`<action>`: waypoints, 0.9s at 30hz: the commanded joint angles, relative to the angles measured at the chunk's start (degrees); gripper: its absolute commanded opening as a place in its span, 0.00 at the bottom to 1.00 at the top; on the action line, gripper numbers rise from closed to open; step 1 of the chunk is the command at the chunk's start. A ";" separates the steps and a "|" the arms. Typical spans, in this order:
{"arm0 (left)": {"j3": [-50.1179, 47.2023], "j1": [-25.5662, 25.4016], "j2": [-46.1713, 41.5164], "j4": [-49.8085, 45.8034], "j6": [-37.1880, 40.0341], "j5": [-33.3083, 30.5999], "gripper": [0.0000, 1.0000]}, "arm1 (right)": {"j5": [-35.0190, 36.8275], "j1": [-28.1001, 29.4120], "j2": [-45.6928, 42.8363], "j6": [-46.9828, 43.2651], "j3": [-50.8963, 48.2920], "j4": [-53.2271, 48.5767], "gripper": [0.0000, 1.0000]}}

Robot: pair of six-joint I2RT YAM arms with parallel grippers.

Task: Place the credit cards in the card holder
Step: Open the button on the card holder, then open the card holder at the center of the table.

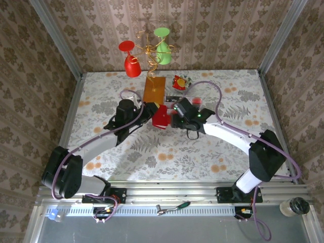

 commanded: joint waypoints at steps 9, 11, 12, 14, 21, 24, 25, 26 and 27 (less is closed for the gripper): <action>2.49 1.18 -2.79 1.48 2.59 4.73 0.00 | -22.87 -8.32 -20.53 5.23 -10.74 8.66 0.66; 3.21 1.20 -2.03 2.62 2.72 6.12 0.00 | -26.33 -7.38 -21.50 8.33 -10.49 13.02 0.71; 3.44 1.18 -1.77 3.01 2.67 6.33 0.00 | -26.40 -6.70 -21.48 9.23 -9.91 14.12 0.73; 3.72 1.18 -1.28 3.55 2.25 6.55 0.00 | -26.23 -4.90 -20.49 10.09 -8.08 15.64 0.75; 5.01 0.85 -0.88 4.01 1.49 6.42 0.00 | -23.82 -1.90 -12.18 11.81 -3.62 19.75 0.77; 5.12 0.74 -0.96 4.18 1.22 6.13 0.00 | -24.51 -2.40 -8.97 12.61 -4.10 23.08 0.75; 5.03 0.68 -1.02 4.42 0.96 5.99 0.00 | -24.72 -2.62 -8.63 12.87 -4.53 24.07 0.74; 4.94 0.66 -0.99 4.84 0.65 5.81 0.00 | -25.30 -3.11 -8.48 13.28 -5.43 25.75 0.72; 4.73 0.65 -0.88 5.49 0.13 5.76 0.00 | -26.00 -3.73 -8.60 13.80 -6.52 27.43 0.69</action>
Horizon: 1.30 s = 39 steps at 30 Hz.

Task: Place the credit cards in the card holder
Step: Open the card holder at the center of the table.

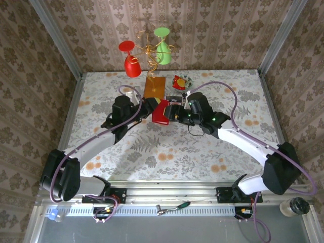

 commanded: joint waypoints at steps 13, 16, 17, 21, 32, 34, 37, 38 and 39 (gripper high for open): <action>2.40 -1.71 2.50 10.11 -5.45 -1.16 0.00 | -9.25 -4.98 -0.94 7.62 -11.88 22.32 0.48; 2.64 -1.93 2.82 10.66 -5.73 -1.46 0.00 | -10.59 -5.61 -1.03 8.66 -12.91 24.33 0.48; 2.58 -1.98 2.95 10.96 -5.93 -1.49 0.00 | -11.03 -5.91 -1.91 9.00 -13.40 25.00 0.48; 1.63 -1.98 3.14 12.80 -7.20 -1.95 0.00 | -12.09 -7.48 -4.73 10.68 -15.85 27.29 0.45; 0.90 -2.15 4.08 17.60 -10.38 -2.04 0.00 | -14.49 -8.57 -6.39 14.87 -19.24 36.15 0.40; 0.84 -2.23 4.43 18.58 -11.11 -2.13 0.00 | -14.93 -8.57 -6.22 15.42 -19.35 37.56 0.39; 0.93 -2.41 4.96 19.60 -11.71 -2.19 0.00 | -15.42 -8.57 -5.72 16.06 -19.16 39.07 0.38; 1.06 -2.45 5.07 19.79 -11.80 -2.22 0.00 | -15.64 -8.57 -5.49 16.35 -19.07 39.69 0.38; 1.09 -2.55 5.31 19.93 -11.89 -2.22 0.00 | -15.82 -8.57 -5.28 16.50 -19.03 40.17 0.38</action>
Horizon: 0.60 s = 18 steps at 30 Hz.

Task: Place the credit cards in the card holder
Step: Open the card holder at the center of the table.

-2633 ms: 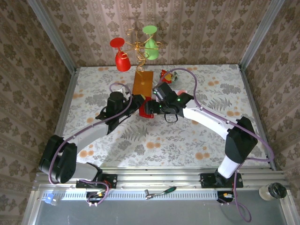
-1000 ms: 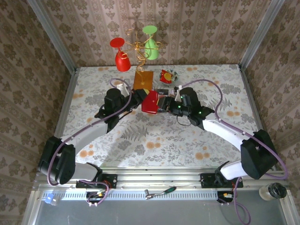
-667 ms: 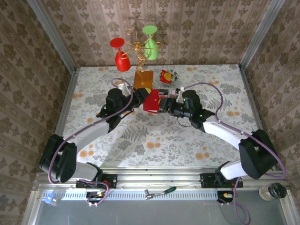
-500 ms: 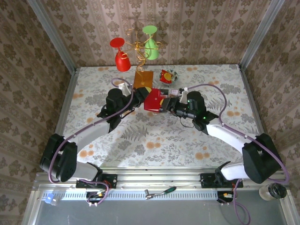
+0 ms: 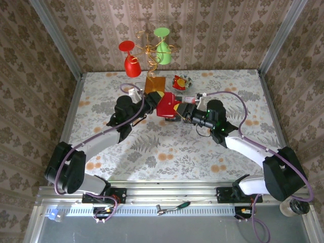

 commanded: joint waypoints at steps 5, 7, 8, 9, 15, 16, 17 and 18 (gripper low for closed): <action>0.74 -0.77 1.20 5.99 -2.42 -0.42 0.00 | -2.20 -0.20 0.31 2.30 -0.55 6.12 0.36; 0.57 -0.82 1.55 6.83 -2.97 -0.42 0.00 | -2.35 -0.18 0.72 2.69 -0.64 6.78 0.35; 0.56 -0.82 1.70 7.40 -3.40 -0.49 0.00 | -2.41 -0.20 1.03 3.00 -0.72 7.31 0.34; 0.48 -0.82 1.90 7.72 -3.69 -0.58 0.00 | -2.49 -0.20 1.32 3.24 -0.87 7.78 0.33; 0.38 -0.82 2.57 9.45 -4.98 -0.69 0.00 | -2.38 -0.37 2.10 3.69 -1.71 9.01 0.29; 0.42 -0.79 2.64 9.59 -5.20 -0.77 0.00 | -2.37 -0.44 2.17 3.77 -1.87 9.36 0.27; 0.47 -0.76 2.76 9.81 -5.37 -0.76 0.00 | -2.48 -0.53 2.35 3.88 -1.95 9.57 0.26; 0.54 -0.79 2.75 10.13 -5.50 -0.77 0.00 | -2.50 -0.63 2.45 4.04 -2.06 9.80 0.26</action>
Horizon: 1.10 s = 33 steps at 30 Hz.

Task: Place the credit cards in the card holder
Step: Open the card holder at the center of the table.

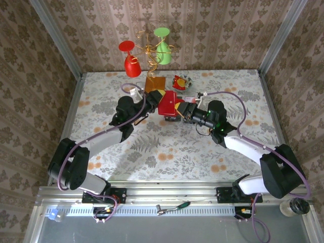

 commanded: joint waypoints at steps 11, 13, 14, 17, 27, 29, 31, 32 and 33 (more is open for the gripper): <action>0.78 -0.48 0.97 5.05 -1.87 -0.08 0.00 | -2.60 -0.85 1.49 1.60 -0.72 5.14 0.25; 0.78 -0.54 1.11 5.05 -1.90 -0.10 0.00 | -3.55 -0.86 1.59 1.75 -0.42 6.36 0.25; 0.76 -0.54 1.15 5.05 -1.91 -0.09 0.00 | -4.33 -0.95 1.60 1.76 -0.01 6.53 0.25; 0.91 -0.58 1.38 5.11 -1.92 -0.03 0.00 | -6.18 -0.95 3.49 1.98 1.07 7.14 0.25; 0.76 -0.71 1.87 5.14 -1.89 0.13 0.00 | -8.94 -1.04 6.09 4.95 1.77 12.96 0.24; 0.61 -0.72 1.99 5.23 -1.85 0.14 0.00 | -9.55 -1.04 6.51 6.22 1.78 15.16 0.25; 0.52 -0.72 2.08 5.44 -1.99 0.06 0.00 | -9.76 -1.12 6.62 6.84 1.98 15.55 0.32; 0.56 -0.71 2.21 5.48 -2.04 0.14 0.00 | -9.78 -1.13 6.60 6.68 2.00 15.35 0.33; 0.56 -0.71 2.30 5.73 -2.19 0.14 0.00 | -9.79 -1.13 6.49 6.63 2.09 15.01 0.34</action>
